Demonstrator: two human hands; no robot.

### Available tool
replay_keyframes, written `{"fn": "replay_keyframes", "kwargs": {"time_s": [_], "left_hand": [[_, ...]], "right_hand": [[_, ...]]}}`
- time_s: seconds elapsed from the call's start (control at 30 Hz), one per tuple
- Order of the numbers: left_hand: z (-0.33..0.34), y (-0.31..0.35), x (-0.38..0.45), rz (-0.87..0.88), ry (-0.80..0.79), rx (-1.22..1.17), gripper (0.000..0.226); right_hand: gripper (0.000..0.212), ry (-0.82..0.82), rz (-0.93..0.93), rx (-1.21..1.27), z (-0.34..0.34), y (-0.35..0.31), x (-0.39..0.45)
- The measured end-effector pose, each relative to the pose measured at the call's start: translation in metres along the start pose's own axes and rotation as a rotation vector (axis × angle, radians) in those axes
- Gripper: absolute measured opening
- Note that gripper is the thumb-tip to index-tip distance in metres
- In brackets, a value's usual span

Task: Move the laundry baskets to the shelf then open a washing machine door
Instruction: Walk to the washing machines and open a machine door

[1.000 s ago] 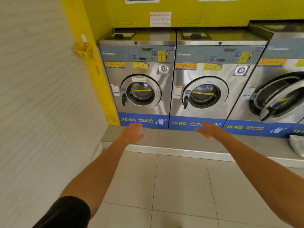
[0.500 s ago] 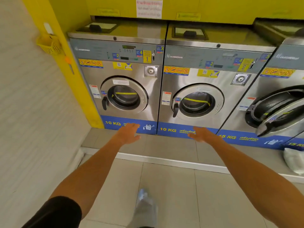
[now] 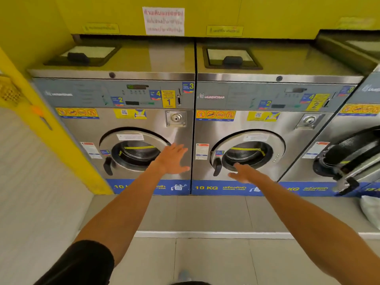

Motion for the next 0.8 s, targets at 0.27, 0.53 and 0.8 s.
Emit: {"fn": "replay_keyframes", "kwargs": {"time_s": [0.27,0.53,0.8], "left_hand": [[-0.008,-0.012,0.104,0.129,-0.035,0.143,0.089],[-0.019,-0.003,0.192,0.267,0.006,0.412,0.079],[0.006,-0.003,0.225,0.42,-0.023,0.556,0.066]], "right_hand": [[0.057,0.049,-0.023,0.175,-0.002,-0.02,0.079],[0.052,0.028,0.111,0.424,0.0,0.003,0.176],[0.044,-0.091,0.22,0.474,0.028,0.027,0.252]]}}
Point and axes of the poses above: each hand's wrist, its own x-axis towards the middle knuckle, its own z-axis out of the palm, y = z × x, the point moved 8 cm from there along x, towards the middle knuckle, and after that the axes turned 10 degrees about x, right-handed, at the moved point
